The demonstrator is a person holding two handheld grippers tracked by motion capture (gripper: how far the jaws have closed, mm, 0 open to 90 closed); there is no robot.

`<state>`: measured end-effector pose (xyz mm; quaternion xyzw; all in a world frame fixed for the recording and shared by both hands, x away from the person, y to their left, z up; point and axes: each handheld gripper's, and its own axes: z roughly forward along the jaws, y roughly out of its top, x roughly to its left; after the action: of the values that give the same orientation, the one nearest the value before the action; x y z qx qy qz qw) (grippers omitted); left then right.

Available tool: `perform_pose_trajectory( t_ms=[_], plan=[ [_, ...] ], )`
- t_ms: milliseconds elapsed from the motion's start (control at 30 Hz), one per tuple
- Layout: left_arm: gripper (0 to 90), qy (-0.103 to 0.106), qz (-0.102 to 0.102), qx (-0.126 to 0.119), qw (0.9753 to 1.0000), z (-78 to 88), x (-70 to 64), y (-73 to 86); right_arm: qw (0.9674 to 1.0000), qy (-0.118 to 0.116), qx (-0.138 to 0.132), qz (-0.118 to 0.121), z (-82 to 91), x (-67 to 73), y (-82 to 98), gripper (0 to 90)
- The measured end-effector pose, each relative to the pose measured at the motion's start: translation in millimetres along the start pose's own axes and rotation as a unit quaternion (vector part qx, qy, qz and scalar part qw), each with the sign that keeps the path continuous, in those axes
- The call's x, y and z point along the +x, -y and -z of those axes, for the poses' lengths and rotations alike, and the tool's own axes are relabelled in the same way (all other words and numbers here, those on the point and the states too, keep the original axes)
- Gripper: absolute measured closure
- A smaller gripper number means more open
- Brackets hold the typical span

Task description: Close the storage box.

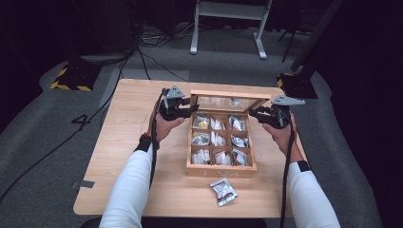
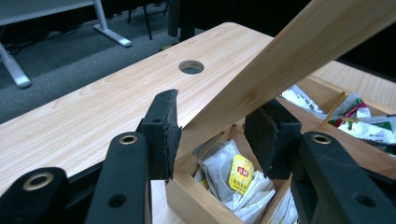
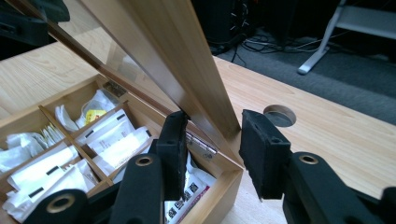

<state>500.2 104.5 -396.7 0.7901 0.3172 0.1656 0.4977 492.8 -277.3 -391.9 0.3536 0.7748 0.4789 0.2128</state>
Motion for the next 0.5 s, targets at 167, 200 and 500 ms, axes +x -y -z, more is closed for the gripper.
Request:
perform_pose_trajectory(
  t_ms=[167,200,500],
  plan=[
    [54.1,-0.002,-0.011,0.002,0.9999,1.4,-5.5,2.6,1.0,-0.001,-0.002,0.0,2.6,3.1,5.2,61.5],
    [53.9,0.0,-0.014,0.004,0.9999,2.1,-6.5,3.6,1.0,-0.002,-0.001,0.001,3.2,3.6,6.1,61.4],
    [51.7,-0.004,-0.026,0.002,0.9997,9.4,-15.7,5.4,1.0,-0.003,0.004,0.007,6.8,8.2,11.5,60.9]
  ],
)
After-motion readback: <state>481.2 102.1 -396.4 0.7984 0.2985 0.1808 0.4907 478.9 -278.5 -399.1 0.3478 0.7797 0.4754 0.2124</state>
